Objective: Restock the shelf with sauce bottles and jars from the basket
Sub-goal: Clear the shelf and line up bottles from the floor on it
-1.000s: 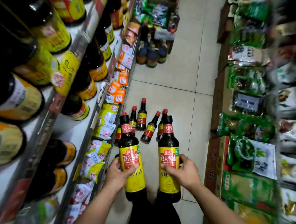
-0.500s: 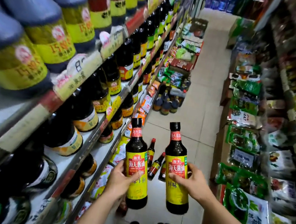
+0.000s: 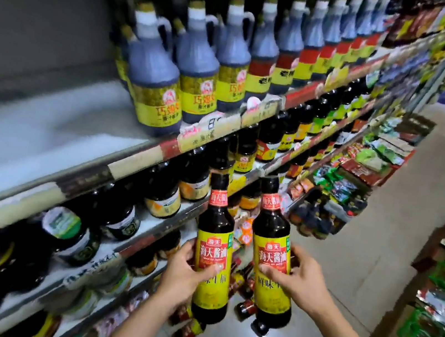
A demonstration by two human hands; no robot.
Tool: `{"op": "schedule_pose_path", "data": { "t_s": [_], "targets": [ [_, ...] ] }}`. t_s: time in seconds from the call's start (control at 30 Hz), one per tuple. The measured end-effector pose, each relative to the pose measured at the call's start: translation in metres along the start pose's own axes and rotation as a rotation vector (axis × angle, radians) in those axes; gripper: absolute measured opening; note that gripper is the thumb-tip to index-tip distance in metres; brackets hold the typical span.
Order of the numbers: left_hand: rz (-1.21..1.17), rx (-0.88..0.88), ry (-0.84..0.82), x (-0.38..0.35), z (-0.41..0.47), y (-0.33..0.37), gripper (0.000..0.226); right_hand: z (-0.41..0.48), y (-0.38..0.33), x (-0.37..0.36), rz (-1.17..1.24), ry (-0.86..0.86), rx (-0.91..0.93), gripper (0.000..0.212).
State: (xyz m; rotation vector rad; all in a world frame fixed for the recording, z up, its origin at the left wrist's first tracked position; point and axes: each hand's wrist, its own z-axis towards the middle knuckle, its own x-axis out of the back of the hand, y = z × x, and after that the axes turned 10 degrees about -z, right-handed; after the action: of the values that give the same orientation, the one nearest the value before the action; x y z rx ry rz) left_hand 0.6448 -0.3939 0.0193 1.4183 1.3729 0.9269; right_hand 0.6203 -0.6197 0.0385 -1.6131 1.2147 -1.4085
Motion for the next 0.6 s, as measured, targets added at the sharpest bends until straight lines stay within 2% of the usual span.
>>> {"op": "schedule_pose_path", "data": {
  "t_s": [0.2, 0.33, 0.4, 0.5, 0.6],
  "targets": [
    [-0.101, -0.075, 0.282, 0.015, -0.040, 0.018, 0.042, 0.015, -0.030, -0.008, -0.003, -0.189, 0.156, 0.064],
    [-0.183, -0.126, 0.375, 0.041, -0.065, 0.037, 0.042, 0.018, -0.058, -0.032, -0.033, -0.248, 0.244, 0.054],
    [-0.231, -0.164, 0.428, 0.057, -0.077, 0.047, 0.037, 0.018, -0.075, -0.050, -0.056, -0.291, 0.285, 0.056],
    [-0.276, -0.201, 0.471, 0.082, -0.093, 0.063, 0.029, 0.017, -0.100, -0.077, -0.066, -0.353, 0.315, 0.047],
    [-0.287, -0.232, 0.492, 0.108, -0.108, 0.078, 0.036, 0.017, -0.125, -0.105, -0.043, -0.384, 0.329, 0.043]
  ]
}}
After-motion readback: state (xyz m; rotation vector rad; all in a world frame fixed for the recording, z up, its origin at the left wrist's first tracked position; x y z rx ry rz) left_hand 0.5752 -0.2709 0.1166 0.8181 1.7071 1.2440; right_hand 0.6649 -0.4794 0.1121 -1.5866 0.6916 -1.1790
